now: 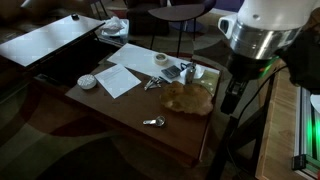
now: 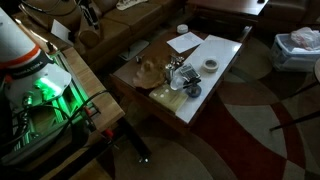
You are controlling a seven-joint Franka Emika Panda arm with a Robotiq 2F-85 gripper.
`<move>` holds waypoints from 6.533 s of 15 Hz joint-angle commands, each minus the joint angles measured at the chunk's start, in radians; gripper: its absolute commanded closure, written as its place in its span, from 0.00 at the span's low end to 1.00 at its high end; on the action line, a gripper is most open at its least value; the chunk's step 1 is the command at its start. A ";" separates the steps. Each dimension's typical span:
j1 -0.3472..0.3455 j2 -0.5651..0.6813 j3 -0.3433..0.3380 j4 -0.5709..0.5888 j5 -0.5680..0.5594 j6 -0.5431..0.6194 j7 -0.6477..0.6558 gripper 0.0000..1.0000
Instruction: Pick up the metallic measuring spoon and put it in the wooden bowl
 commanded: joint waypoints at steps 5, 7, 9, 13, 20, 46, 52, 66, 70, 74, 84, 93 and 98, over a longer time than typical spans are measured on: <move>0.061 0.129 -0.086 0.071 0.001 0.024 -0.007 0.00; 0.061 0.129 -0.086 0.073 0.001 0.024 -0.007 0.00; 0.073 0.190 -0.104 0.144 -0.007 -0.050 0.043 0.00; 0.189 0.413 -0.246 0.376 -0.166 -0.101 0.389 0.00; 0.329 0.808 -0.356 0.797 -0.092 -0.292 0.667 0.00; 0.297 1.274 -0.486 1.219 0.038 -0.112 0.635 0.00; 0.291 1.287 -0.477 1.248 0.045 -0.124 0.649 0.08; 0.281 1.344 -0.477 1.325 0.046 -0.166 0.687 0.87; 0.270 1.293 -0.452 1.288 0.056 -0.144 0.667 1.00; 0.179 1.113 -0.347 1.096 0.127 0.020 0.585 0.99; 0.112 1.040 -0.340 1.068 0.271 0.183 0.558 0.99; 0.113 1.120 -0.636 1.046 0.235 0.191 0.694 0.99; -0.133 1.125 -0.426 0.961 0.255 0.225 0.318 0.99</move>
